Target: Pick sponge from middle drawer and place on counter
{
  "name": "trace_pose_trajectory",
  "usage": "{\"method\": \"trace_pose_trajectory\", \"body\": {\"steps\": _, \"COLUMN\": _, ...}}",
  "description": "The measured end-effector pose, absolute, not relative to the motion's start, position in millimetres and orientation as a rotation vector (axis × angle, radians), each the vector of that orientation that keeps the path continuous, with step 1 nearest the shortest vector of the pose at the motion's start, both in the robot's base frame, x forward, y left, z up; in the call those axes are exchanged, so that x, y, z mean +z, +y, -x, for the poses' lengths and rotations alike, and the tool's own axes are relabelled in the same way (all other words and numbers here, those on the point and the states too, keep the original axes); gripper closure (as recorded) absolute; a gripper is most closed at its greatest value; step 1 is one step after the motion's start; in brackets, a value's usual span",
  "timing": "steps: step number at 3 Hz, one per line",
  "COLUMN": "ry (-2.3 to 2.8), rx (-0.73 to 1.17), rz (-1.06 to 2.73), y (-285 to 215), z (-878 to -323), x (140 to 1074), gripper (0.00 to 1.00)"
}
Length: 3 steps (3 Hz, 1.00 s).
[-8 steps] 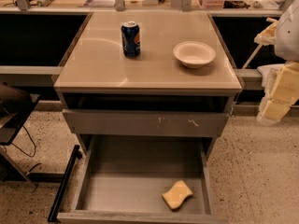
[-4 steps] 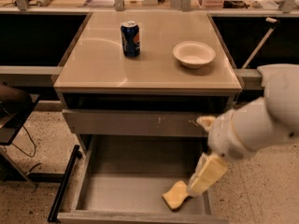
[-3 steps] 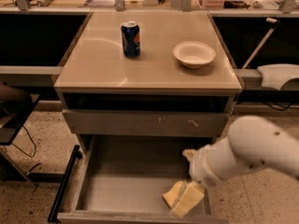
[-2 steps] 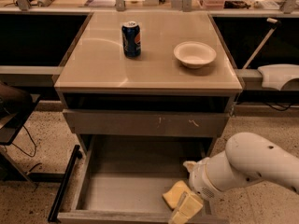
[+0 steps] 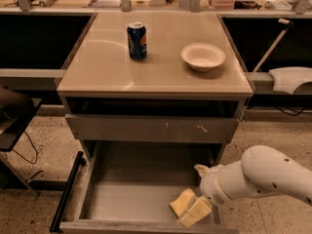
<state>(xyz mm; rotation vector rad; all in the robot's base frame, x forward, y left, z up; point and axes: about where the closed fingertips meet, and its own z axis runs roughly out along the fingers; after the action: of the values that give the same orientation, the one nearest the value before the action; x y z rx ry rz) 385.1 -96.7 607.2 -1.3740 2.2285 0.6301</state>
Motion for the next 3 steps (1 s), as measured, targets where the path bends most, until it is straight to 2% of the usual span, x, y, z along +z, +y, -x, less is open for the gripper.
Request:
{"method": "trace_pose_trajectory", "body": {"steps": 1, "ry": 2.173, "rx": 0.543, "rz": 1.2, "y": -123.8, "z": -446.3, "x": 589.1, "gripper": 0.0}}
{"method": "trace_pose_trajectory", "body": {"steps": 3, "ry": 2.186, "rx": 0.506, "rz": 1.192, "y": -114.7, "z": -443.1, "x": 580.5, "gripper": 0.0}}
